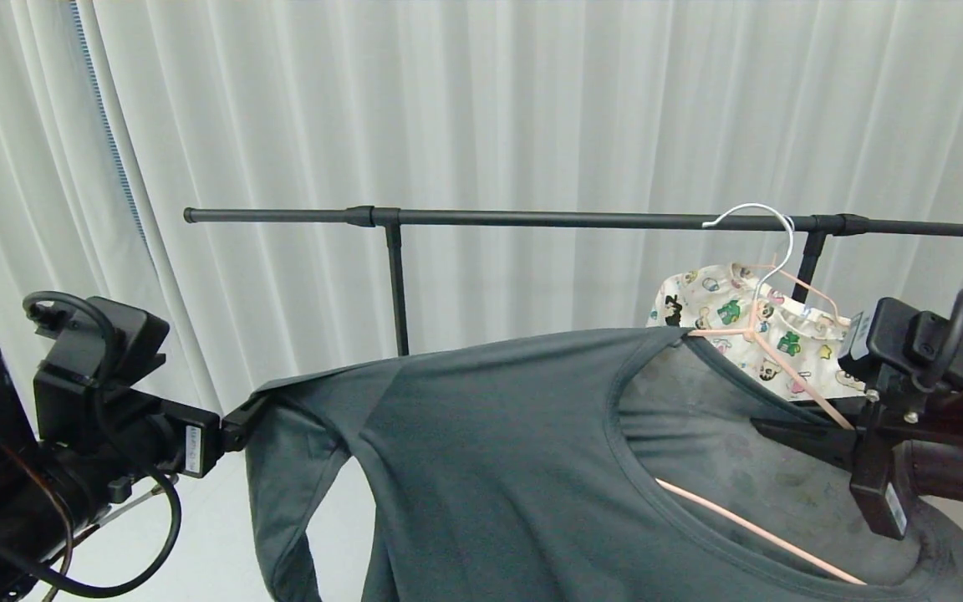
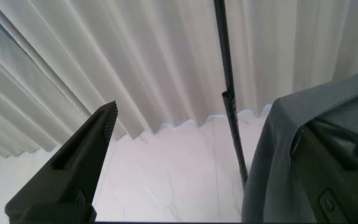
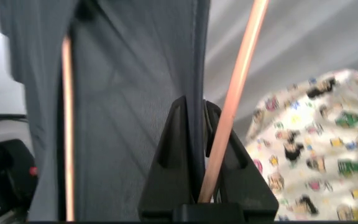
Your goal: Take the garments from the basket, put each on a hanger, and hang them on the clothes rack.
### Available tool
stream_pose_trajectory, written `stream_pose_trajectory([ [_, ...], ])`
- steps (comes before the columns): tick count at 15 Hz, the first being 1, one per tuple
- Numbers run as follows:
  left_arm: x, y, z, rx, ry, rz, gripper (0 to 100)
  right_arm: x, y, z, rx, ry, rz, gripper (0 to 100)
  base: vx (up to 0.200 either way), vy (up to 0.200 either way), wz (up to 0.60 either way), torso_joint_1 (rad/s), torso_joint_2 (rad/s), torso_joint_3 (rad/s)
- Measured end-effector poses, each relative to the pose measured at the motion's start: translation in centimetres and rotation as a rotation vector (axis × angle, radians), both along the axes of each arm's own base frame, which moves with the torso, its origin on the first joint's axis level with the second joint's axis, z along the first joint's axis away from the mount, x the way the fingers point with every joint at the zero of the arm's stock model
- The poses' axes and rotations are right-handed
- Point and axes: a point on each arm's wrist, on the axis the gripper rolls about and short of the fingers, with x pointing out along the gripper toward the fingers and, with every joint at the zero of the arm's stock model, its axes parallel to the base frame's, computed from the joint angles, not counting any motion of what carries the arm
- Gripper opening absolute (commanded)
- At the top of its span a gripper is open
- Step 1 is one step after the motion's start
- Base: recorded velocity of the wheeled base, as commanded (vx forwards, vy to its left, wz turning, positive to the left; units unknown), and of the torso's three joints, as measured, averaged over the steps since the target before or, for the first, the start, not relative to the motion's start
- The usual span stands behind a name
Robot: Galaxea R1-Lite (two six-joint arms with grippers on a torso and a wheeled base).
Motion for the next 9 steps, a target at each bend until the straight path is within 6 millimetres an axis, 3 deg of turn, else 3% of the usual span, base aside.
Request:
stream_pose_trajectory([
  [4, -0.5, -1.2, 0.4, -0.002, -0.019, -0.063, 100, 0.6, -1.0, 0.2, 0.022, -0.017, -0.067, 0, 0.000, 0.000, 0.00, 0.000, 0.00, 0.000],
  [9, -2.1, -5.9, 0.5, -0.003, -0.023, -0.331, 100, 0.8, -0.8, 0.8, 0.073, -0.050, -0.047, 0, 0.000, 0.000, 0.00, 0.000, 0.00, 0.000],
])
